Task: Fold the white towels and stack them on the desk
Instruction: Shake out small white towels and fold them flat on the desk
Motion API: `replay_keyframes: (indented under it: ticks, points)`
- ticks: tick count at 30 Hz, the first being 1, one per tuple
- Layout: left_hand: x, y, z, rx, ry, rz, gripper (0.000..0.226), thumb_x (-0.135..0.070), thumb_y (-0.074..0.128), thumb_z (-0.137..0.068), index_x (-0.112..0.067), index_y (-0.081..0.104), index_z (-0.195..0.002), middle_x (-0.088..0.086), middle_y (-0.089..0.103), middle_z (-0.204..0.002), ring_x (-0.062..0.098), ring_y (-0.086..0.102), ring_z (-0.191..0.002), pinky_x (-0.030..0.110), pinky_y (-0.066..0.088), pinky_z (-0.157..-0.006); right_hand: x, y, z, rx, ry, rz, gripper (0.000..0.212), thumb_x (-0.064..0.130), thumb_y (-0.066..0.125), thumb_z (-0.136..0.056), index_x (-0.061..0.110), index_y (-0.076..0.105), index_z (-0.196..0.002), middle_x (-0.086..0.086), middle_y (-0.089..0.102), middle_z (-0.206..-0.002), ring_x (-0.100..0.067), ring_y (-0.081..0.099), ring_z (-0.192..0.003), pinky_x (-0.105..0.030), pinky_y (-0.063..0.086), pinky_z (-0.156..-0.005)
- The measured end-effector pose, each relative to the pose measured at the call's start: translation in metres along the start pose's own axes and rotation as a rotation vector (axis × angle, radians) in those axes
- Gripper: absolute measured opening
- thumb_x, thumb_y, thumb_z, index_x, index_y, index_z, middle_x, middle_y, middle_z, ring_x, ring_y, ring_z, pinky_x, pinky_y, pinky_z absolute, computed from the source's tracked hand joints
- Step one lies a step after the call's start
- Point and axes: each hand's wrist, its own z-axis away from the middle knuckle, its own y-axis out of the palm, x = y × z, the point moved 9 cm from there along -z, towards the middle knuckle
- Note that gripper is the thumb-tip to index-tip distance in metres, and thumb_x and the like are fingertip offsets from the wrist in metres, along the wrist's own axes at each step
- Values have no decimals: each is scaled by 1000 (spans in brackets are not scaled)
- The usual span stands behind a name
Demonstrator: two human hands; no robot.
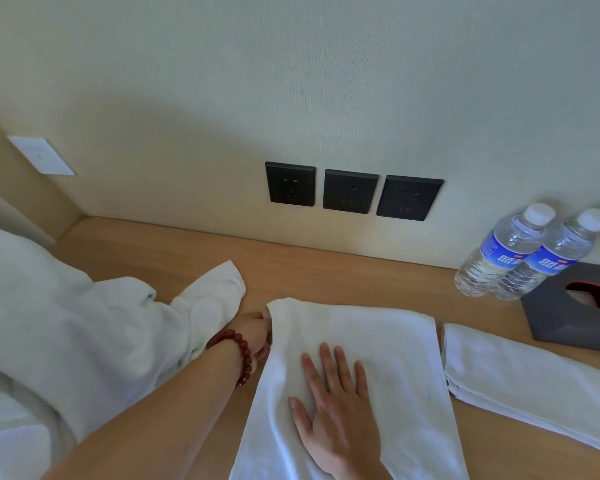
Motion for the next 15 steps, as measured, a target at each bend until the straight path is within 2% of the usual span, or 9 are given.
replay_keyframes:
  ticks: [3,5,9,11,13,15]
  points:
    - [-17,-17,4,-80,169,-257,35,-30,45,-103,-9,73,-106,12,70,-110,23,55,-87,30,44,-81,0,0,0,1,0,0,70,66,43,-92,28,44,-151,-6,34,-161,-29,32,-149,-55,22,-115]
    - [-28,-34,6,-180,275,-385,34,-27,45,-102,-9,73,-99,13,71,-106,27,59,-90,31,46,-82,1,1,1,9,-14,2,70,64,43,-92,27,43,-152,-7,32,-162,-28,32,-149,-54,22,-115]
    - [-52,-32,13,-258,513,-687,32,-34,43,-104,-17,70,-105,6,72,-102,26,64,-95,32,50,-83,3,0,0,25,-18,2,71,64,49,-89,28,47,-149,-8,35,-161,-30,35,-147,-55,23,-114]
    - [-63,-31,8,-274,552,-703,32,-33,43,-104,-17,71,-106,6,72,-103,23,63,-92,30,47,-79,3,-1,-1,38,-7,7,72,66,50,-86,29,48,-148,-8,37,-160,-32,35,-147,-58,22,-114]
    - [-67,-34,0,-273,507,-661,32,-27,43,-103,-14,72,-97,8,72,-98,22,58,-83,27,39,-72,2,-1,-2,52,2,15,74,68,49,-85,30,47,-149,-8,36,-160,-33,33,-147,-60,21,-114]
    - [-62,-30,-7,-251,471,-610,30,-22,43,-102,-10,71,-97,10,71,-98,25,62,-88,27,40,-72,2,2,-2,71,11,18,77,70,49,-84,30,45,-150,-8,34,-161,-33,31,-148,-61,21,-114]
